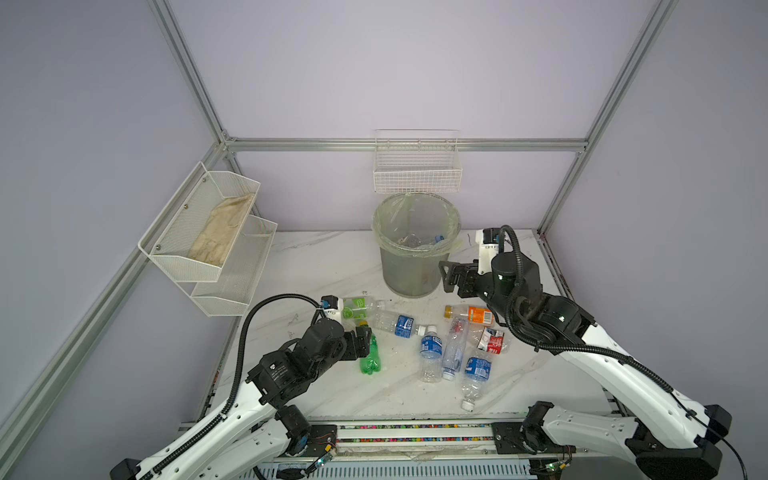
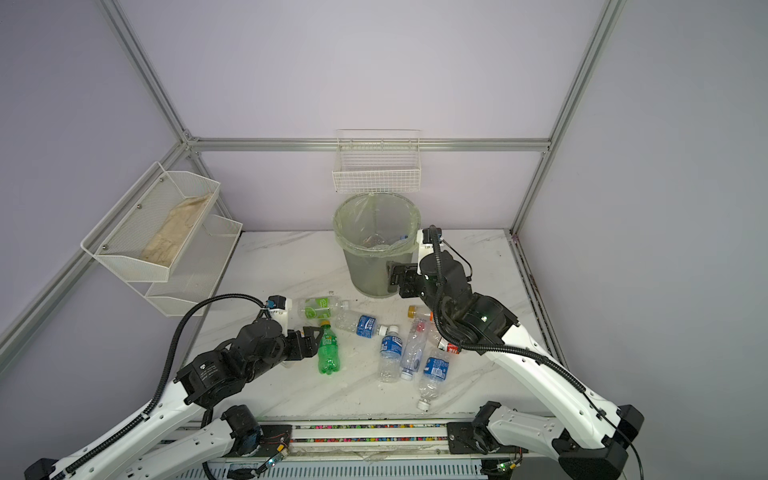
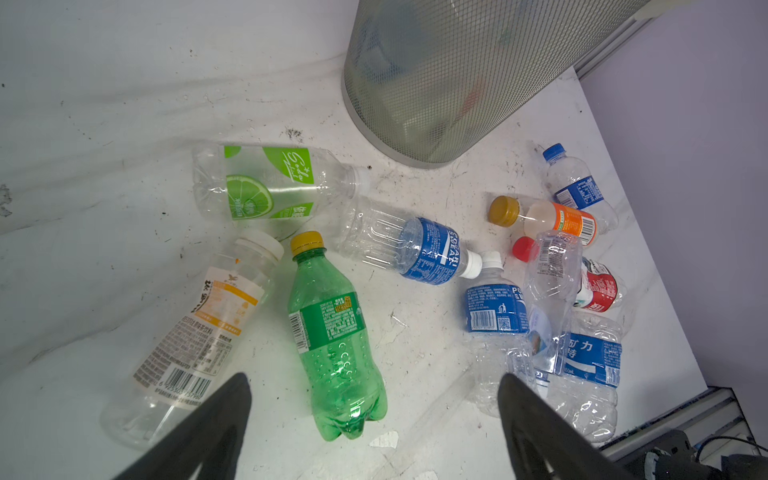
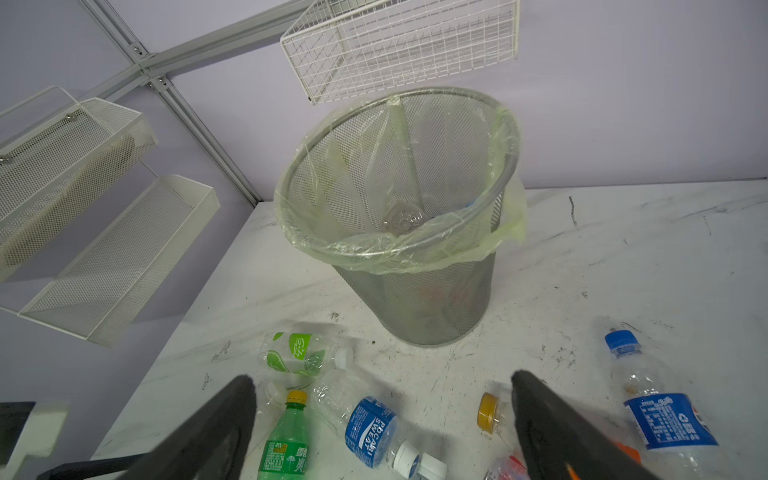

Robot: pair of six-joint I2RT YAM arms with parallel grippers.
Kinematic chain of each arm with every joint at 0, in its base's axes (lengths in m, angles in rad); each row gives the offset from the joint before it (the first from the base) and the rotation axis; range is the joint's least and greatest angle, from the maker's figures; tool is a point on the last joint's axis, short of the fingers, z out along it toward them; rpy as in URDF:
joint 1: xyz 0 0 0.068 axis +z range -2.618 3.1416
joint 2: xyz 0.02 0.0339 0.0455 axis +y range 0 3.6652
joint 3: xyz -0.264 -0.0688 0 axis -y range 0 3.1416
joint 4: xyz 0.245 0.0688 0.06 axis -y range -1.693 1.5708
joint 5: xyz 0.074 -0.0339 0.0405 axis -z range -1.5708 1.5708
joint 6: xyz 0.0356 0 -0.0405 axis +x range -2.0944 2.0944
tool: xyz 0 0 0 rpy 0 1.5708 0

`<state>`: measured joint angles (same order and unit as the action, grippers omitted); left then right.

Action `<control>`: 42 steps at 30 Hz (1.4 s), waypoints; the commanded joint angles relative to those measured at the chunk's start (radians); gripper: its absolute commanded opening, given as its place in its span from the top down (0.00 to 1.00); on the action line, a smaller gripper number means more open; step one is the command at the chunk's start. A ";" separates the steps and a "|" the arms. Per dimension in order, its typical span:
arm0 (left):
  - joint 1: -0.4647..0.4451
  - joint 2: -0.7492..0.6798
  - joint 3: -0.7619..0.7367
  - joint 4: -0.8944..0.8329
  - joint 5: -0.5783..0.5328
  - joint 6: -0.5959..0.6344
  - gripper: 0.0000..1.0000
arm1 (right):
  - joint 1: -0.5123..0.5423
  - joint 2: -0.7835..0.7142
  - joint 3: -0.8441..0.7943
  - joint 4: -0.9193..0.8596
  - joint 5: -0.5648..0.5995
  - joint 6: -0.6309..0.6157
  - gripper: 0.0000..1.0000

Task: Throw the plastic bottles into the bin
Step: 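Withdraw the right gripper from the bin while the left gripper reaches toward the pile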

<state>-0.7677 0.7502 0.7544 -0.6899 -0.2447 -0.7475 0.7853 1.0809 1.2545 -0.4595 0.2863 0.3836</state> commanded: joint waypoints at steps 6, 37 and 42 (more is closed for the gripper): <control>-0.004 0.113 -0.015 0.103 0.049 -0.014 0.10 | -0.001 -0.071 -0.162 -0.016 -0.042 0.098 0.03; -0.065 0.706 0.400 0.118 -0.012 -0.556 0.00 | -0.002 -0.165 -0.251 -0.053 0.006 0.135 0.03; -0.074 0.782 0.500 -0.004 -0.039 -0.679 0.00 | -0.001 -0.172 -0.257 -0.057 0.014 0.133 0.03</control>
<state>-0.8337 1.5127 1.1267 -0.6121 -0.2462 -1.3151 0.7853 0.9253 1.0069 -0.4931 0.2741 0.5087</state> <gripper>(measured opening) 0.996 0.974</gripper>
